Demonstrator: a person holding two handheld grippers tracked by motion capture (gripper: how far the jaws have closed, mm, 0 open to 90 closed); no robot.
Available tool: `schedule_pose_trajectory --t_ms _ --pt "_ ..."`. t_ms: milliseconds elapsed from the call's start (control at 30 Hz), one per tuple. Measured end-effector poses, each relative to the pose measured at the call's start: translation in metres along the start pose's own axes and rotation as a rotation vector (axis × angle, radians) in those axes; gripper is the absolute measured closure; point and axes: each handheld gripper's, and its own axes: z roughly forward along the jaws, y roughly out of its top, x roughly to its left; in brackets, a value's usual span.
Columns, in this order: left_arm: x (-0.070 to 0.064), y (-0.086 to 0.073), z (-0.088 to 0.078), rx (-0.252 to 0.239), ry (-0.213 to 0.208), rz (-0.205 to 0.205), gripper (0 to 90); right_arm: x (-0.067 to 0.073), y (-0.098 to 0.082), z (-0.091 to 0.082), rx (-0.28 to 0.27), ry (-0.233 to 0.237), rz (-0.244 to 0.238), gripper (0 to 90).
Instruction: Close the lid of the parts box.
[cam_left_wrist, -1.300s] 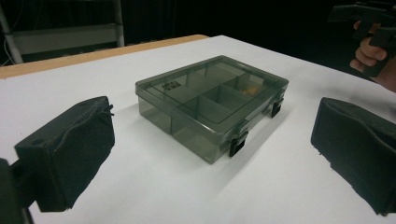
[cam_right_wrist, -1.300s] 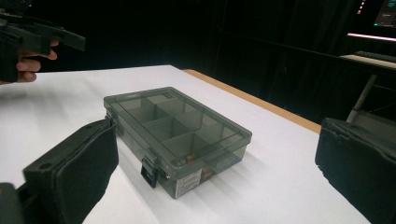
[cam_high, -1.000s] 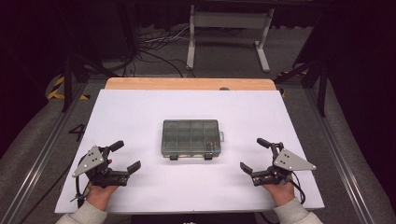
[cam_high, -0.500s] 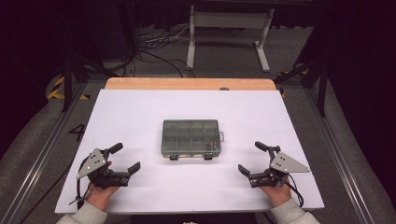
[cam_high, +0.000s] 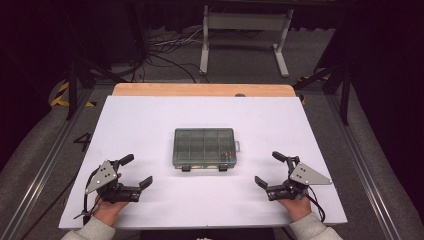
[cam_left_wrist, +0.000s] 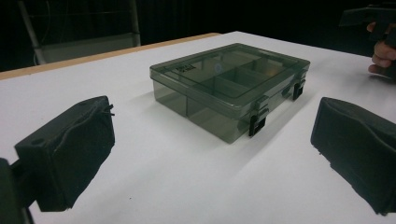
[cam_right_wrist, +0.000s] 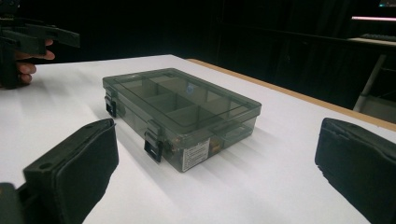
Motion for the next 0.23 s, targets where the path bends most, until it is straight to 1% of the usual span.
schedule_pose_trajectory --t_ms 33,67,133,233 --pt "0.0 0.0 0.0 0.0 0.0 0.0 0.2 -0.0007 0.0001 0.0002 0.004 0.003 0.008 0.1" --pt "-0.0006 -0.0001 0.0003 -0.014 -0.003 -0.001 0.2 -0.0012 0.0004 0.0003 0.011 0.007 0.015 0.2" --pt "-0.0002 0.0003 -0.0003 -0.015 -0.008 -0.005 0.1 -0.0016 0.0006 0.0003 0.023 0.01 0.024 0.2" --pt "0.0003 0.0004 -0.0009 -0.016 -0.011 -0.004 0.2 -0.0017 0.0007 0.0001 0.02 0.009 0.027 0.2"
